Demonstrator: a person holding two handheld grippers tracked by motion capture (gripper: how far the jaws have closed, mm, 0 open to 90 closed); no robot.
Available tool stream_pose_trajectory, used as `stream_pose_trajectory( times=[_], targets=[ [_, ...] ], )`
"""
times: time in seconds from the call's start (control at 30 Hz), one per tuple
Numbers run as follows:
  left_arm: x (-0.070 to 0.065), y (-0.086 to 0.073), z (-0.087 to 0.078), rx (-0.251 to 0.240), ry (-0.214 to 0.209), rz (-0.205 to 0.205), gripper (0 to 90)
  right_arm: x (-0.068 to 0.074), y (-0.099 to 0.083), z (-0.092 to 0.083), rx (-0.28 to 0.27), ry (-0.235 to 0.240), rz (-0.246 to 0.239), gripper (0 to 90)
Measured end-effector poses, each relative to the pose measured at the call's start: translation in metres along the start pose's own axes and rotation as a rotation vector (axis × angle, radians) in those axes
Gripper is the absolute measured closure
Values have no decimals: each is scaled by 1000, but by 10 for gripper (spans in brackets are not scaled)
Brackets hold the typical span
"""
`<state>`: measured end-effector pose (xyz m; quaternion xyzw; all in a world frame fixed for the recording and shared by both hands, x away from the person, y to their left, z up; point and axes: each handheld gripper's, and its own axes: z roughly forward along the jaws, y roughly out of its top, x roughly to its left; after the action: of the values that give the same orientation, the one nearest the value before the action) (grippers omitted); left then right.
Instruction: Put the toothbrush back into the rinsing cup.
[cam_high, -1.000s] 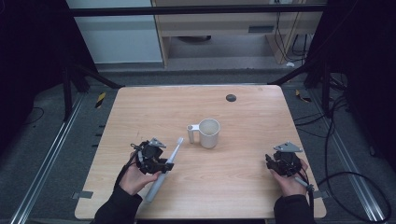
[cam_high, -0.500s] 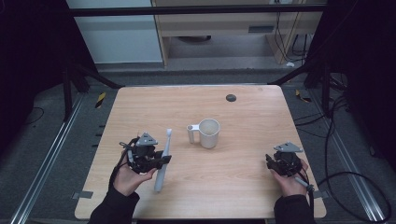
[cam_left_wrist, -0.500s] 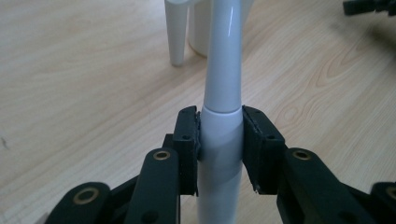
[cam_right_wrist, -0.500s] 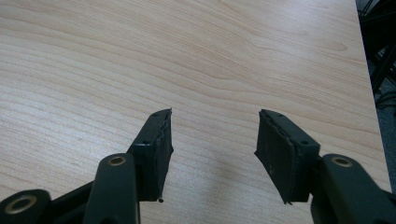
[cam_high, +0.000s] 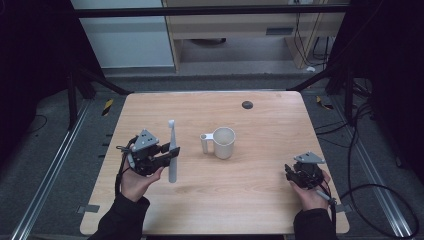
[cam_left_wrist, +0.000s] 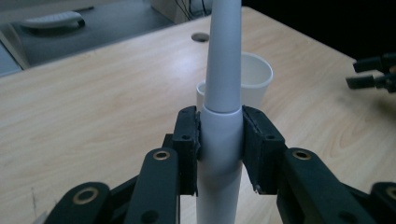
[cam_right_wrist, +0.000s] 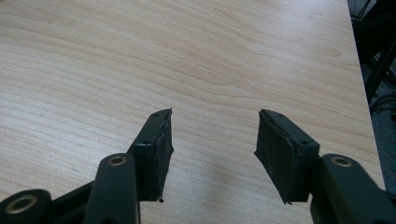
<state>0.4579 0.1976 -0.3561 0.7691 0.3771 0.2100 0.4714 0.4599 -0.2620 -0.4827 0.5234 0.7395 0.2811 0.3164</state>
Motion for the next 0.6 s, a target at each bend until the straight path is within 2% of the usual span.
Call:
stream_pose_trajectory(
  times=[0.23, 0.6],
  targets=[
    [1, 20, 4, -90, 19, -5, 673, 1, 0, -1, -5, 2, 9, 452],
    [-4, 56, 13, -211, 20, -20, 673, 2, 1, 0, -6, 5, 6, 449]
  ],
)
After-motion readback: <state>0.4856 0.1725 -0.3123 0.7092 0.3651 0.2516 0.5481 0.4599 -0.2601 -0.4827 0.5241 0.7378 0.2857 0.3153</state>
